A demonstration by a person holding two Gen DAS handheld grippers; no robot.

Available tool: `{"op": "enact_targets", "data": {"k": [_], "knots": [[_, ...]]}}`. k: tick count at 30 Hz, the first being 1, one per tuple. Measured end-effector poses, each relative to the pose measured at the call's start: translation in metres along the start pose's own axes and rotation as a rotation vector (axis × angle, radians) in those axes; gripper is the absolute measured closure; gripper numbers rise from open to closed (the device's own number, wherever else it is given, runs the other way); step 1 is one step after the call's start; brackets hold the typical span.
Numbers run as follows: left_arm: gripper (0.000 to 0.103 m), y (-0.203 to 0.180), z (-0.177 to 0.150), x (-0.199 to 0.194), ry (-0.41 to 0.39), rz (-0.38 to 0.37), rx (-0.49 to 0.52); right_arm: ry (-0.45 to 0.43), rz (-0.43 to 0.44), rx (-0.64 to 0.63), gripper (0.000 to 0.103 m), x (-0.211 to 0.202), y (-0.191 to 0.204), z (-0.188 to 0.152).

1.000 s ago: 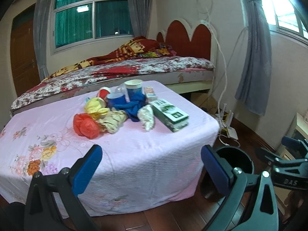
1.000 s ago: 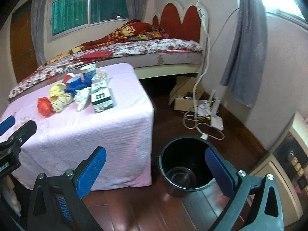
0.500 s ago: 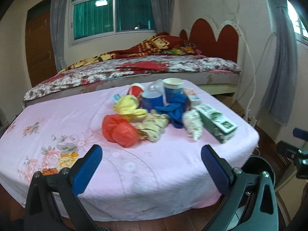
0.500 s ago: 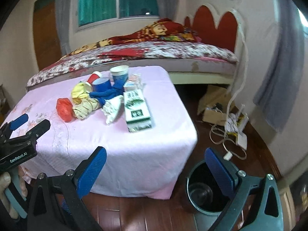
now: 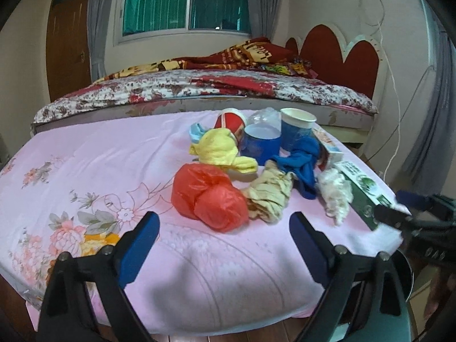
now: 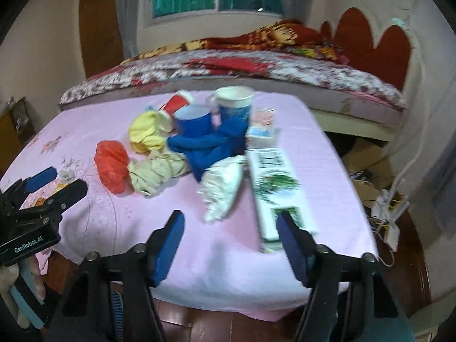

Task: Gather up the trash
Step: 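Grasp the red plastic bag with the left tool while the right tool grasps the white tissue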

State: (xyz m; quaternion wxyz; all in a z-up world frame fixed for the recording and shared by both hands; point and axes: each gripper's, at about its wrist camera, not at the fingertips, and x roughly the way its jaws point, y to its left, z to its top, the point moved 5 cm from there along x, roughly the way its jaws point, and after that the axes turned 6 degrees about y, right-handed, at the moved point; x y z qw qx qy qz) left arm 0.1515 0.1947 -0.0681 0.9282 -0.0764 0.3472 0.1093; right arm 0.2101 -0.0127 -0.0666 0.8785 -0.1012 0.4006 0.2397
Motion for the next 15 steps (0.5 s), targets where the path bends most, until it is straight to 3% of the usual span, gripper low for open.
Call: {"op": "enact_targets", "data": {"k": [9, 15], "knots": [[0.022, 0.02, 0.012, 0.047, 0.062, -0.005, -0.066, 0.082, -0.02, -0.004, 0.045, 0.065, 0.01, 0.02], [0.03, 0.027, 0.012, 0.066, 0.087, -0.024, -0.076, 0.09, -0.003, 0.019, 0.052, 0.086, 0.008, 0.027]]}}
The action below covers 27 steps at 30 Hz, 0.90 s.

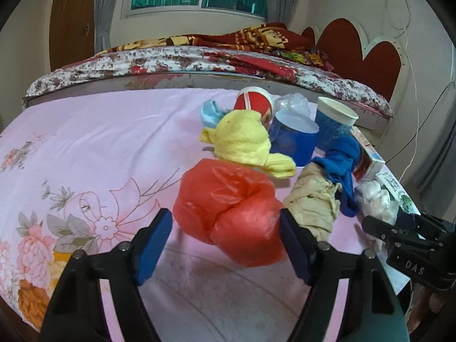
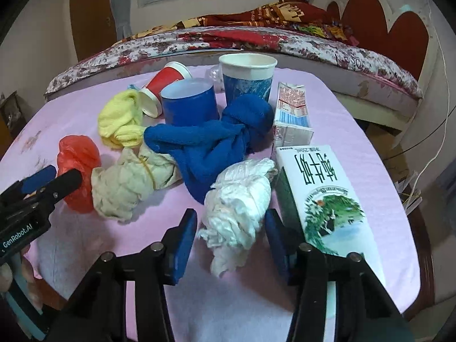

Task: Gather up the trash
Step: 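Grasp the red plastic bag with the left tool while the right tool grasps the white tissue, then carry the red bag and white tissue over the black bin with both tools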

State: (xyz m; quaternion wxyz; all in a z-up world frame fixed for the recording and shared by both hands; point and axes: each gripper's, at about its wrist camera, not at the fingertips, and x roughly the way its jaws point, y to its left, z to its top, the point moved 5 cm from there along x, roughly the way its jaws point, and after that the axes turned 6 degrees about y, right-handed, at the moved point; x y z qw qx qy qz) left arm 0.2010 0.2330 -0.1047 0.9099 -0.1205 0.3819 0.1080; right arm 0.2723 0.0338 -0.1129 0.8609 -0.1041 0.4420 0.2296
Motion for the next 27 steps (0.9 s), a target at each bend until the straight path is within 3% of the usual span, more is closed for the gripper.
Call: {"op": "enact_targets", "data": {"k": [9, 17, 27], "knots": [[0.066, -0.001, 0.001, -0.004, 0.001, -0.065, 0.012, -0.015, 0.026, -0.007, 0.066, 0.003, 0.004, 0.006], [0.067, 0.002, 0.01, -0.042, -0.072, -0.046, 0.029, -0.099, 0.081, 0.013, 0.066, -0.035, 0.0, 0.003], [0.067, -0.035, 0.002, -0.072, -0.1, -0.07, 0.09, -0.138, 0.041, 0.053, 0.066, -0.081, -0.033, -0.02]]}}
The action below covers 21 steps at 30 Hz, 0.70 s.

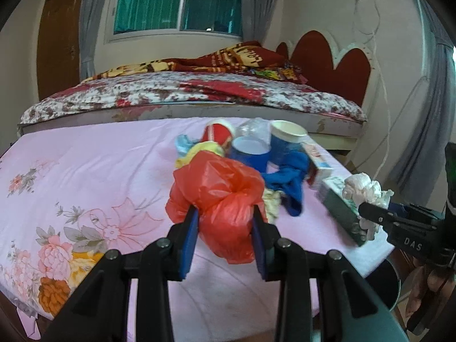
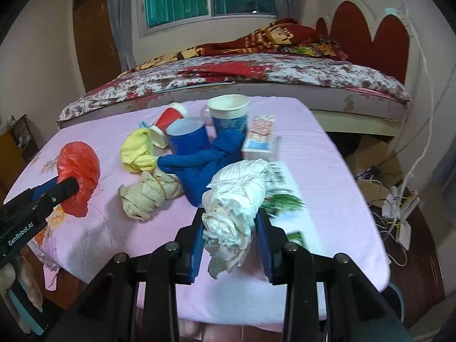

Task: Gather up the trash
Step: 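Carry the red bag and white tissue over the black bin with both tools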

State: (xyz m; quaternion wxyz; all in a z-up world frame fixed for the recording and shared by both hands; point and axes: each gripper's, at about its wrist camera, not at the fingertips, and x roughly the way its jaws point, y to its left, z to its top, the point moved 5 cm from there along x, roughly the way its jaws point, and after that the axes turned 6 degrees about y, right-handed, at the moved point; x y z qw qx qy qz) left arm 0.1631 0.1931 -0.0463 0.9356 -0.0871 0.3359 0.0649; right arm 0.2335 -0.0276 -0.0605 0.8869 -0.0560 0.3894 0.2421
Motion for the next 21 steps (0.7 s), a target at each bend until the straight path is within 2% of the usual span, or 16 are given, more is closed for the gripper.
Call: {"op": "enact_targets", "data": {"k": [21], "knots": [[0.067, -0.144, -0.023, -0.021, -0.001, -0.201, 0.199, -0.042, -0.165, 0.136, 0.066, -0.097, -0.128, -0.061]]}}
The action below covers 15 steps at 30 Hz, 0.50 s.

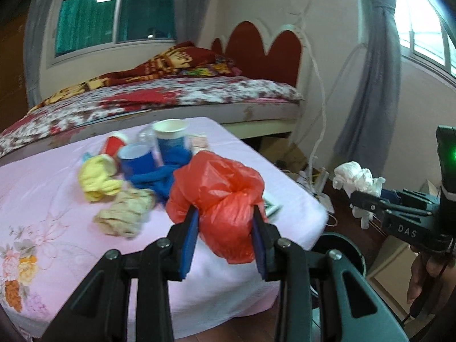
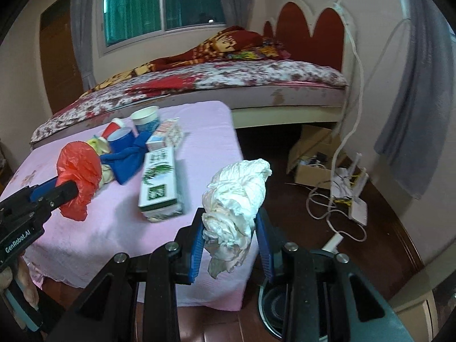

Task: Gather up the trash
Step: 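Carry the red bag and white tissue over the black bin with both tools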

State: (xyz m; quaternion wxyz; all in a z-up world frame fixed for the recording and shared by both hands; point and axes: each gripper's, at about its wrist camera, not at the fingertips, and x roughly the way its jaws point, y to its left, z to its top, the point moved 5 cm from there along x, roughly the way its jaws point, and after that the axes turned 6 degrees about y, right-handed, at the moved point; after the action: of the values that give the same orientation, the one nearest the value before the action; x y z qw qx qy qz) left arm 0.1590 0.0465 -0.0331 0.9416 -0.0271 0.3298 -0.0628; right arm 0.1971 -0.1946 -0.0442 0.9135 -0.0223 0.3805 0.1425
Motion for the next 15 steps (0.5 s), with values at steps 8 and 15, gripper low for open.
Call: {"op": "enact_targets", "data": {"k": [8, 15], "knots": [[0.067, -0.059, -0.004, 0.005, 0.019, -0.091, 0.077, 0.001, -0.051, 0.058, 0.066, -0.021, -0.052, -0.024], [0.067, -0.115, -0.021, 0.021, 0.08, -0.191, 0.152, 0.04, -0.099, 0.113, 0.066, -0.03, -0.101, -0.063]]}}
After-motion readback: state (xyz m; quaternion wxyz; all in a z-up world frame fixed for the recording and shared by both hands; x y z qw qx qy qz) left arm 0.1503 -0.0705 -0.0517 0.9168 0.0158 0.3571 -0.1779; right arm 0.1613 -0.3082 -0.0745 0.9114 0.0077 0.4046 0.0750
